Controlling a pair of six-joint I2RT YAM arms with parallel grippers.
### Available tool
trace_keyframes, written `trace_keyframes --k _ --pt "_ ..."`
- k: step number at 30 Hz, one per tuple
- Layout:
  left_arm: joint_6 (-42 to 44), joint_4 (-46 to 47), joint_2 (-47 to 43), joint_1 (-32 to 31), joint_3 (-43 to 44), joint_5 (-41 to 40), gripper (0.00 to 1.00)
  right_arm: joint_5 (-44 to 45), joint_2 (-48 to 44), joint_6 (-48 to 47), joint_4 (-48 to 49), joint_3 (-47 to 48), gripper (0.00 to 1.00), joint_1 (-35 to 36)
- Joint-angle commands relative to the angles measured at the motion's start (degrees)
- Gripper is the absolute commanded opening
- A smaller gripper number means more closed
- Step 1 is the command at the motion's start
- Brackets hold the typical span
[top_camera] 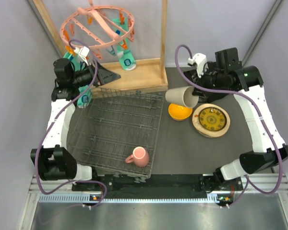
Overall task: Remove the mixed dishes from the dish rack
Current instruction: Pick up the cup from the dish rack, then place the cup at the center of the board.
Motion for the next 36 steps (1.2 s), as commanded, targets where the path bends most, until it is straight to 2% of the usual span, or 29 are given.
trace_keyframes --k 1,6,13,20,36 --pt "29.3 -27.9 -0.4 0.2 5.0 -7.4 0.99 2.2 1.2 -6.6 -13.7 -2.5 0.0 -1.4" --pt "38.7 -36.4 -0.3 0.1 6.9 -13.9 0.99 5.3 -0.1 -8.9 -17.4 -7.2 0.0 -2.1" --pt "46.6 -43.2 1.1 0.2 8.3 -19.2 0.98 10.7 2.6 -13.5 -22.2 -11.3 0.0 -2.1" --pt "50.0 -44.8 1.1 0.1 7.3 -22.7 0.98 14.6 6.8 -12.1 -20.3 -14.2 0.0 -1.4" --pt "53.4 -46.7 0.8 0.1 5.9 -23.5 0.98 14.6 9.9 -11.3 -20.2 -15.0 0.0 4.3"
